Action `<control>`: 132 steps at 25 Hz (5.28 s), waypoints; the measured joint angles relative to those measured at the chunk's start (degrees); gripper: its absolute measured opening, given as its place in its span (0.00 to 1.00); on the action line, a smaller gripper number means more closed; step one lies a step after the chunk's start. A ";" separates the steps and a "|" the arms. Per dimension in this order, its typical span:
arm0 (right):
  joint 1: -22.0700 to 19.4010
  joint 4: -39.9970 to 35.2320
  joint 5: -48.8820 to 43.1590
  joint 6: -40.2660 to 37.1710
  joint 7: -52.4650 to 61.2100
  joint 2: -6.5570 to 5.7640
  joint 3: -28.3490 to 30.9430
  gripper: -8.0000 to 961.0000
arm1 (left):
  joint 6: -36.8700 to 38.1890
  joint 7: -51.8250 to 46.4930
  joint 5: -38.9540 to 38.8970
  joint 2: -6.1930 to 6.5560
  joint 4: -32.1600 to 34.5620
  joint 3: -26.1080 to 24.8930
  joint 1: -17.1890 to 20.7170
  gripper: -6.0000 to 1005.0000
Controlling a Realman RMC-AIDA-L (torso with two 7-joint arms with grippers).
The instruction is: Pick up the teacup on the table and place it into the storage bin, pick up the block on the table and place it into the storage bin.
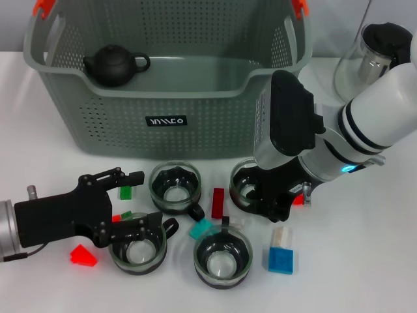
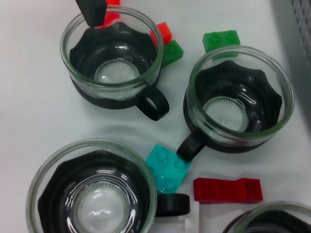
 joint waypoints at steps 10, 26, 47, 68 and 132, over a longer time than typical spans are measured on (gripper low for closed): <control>0.03 -1.07 0.18 -3.25 0.51 -0.06 1.41 0.16 | 0.05 0.00 0.00 0.01 0.00 -0.11 0.00 0.84; 1.69 -27.65 15.92 -30.57 4.45 -0.73 33.02 0.07 | 0.07 0.73 -0.57 0.27 0.00 -1.57 -0.02 0.84; 28.89 19.85 -9.38 23.79 24.00 -0.27 20.32 0.07 | -0.13 0.88 -2.14 -0.17 -0.84 -1.56 -0.51 0.84; 28.94 27.01 -8.78 27.32 23.21 -0.03 13.39 0.07 | -1.02 1.50 -3.02 -0.36 -1.49 -1.56 -0.64 0.84; 0.98 -16.25 1.88 -11.08 7.18 -0.43 -9.66 0.78 | -0.95 1.49 -4.84 0.21 -1.49 -11.34 2.20 0.84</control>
